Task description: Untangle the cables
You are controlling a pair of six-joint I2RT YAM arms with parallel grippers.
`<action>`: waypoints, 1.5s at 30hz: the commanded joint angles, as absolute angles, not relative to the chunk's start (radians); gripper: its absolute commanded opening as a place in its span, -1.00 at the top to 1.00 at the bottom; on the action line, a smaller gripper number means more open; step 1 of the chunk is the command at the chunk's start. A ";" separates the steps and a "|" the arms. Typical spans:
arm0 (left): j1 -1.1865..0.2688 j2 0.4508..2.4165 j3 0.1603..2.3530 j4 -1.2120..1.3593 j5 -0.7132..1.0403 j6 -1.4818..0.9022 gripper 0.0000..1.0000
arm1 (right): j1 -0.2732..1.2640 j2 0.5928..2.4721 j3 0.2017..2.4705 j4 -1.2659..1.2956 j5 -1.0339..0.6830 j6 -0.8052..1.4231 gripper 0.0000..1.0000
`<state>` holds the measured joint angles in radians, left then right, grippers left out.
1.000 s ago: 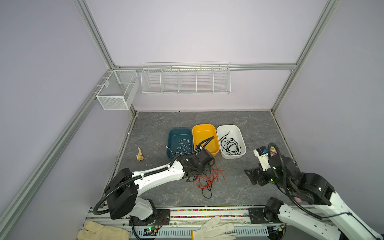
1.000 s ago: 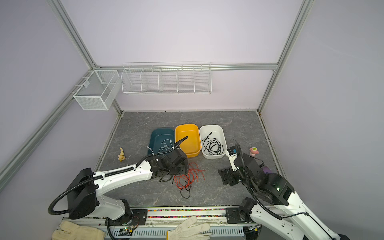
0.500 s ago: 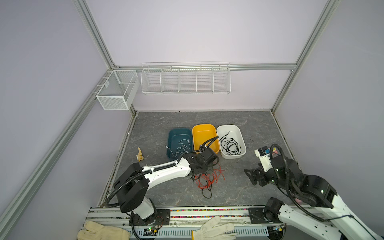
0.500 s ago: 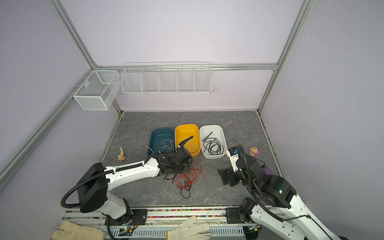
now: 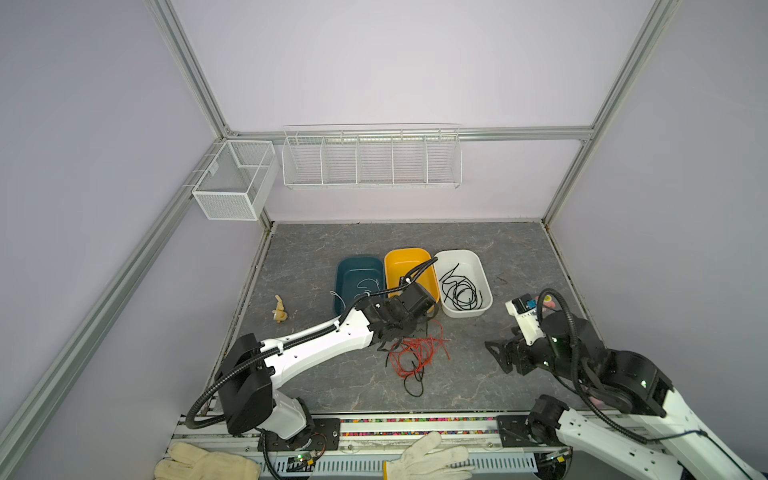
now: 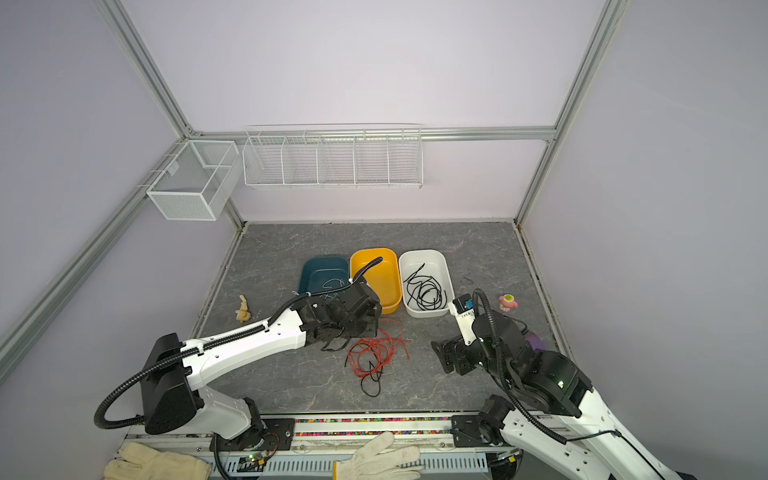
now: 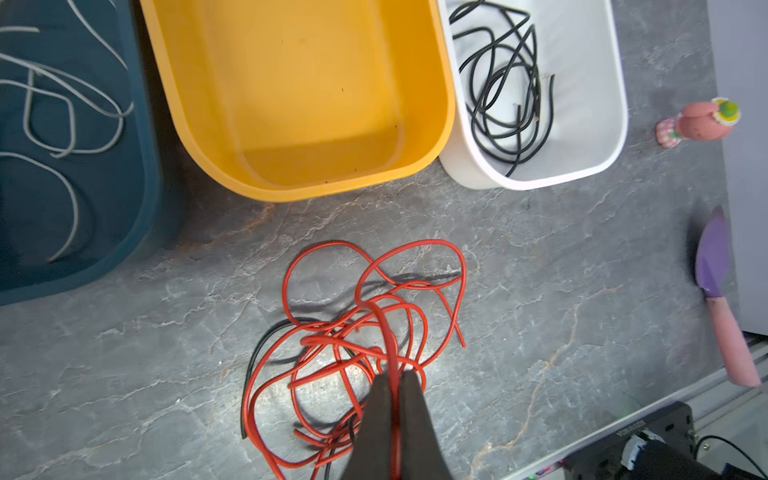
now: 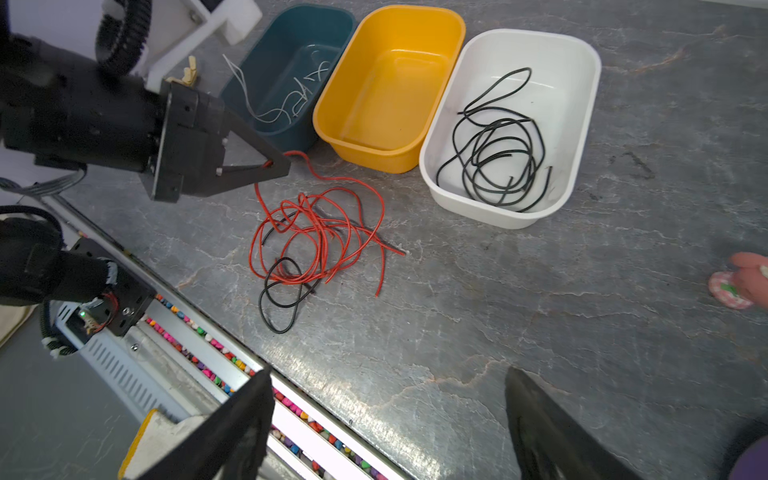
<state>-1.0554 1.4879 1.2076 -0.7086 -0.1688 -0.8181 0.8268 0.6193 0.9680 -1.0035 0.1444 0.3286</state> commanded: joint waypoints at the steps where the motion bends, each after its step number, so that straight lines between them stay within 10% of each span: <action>1: -1.060 1.443 1.270 -0.797 -0.202 -0.796 1.00 | 0.861 0.650 0.949 -0.965 0.020 0.288 -0.76; 24: -1.066 1.269 1.508 -0.864 -0.167 -0.796 1.00 | 0.969 0.610 0.910 -0.767 -0.173 0.348 -0.99; 45: -1.108 1.197 1.509 -0.741 -0.174 -0.886 1.00 | 0.989 0.527 0.461 0.014 -0.138 0.657 -0.38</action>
<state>-1.0958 1.2045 1.4887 -0.7609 -0.1669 -0.8612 0.9802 0.5343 0.4873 -0.1352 -0.1684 0.5930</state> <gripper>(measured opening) 0.049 0.689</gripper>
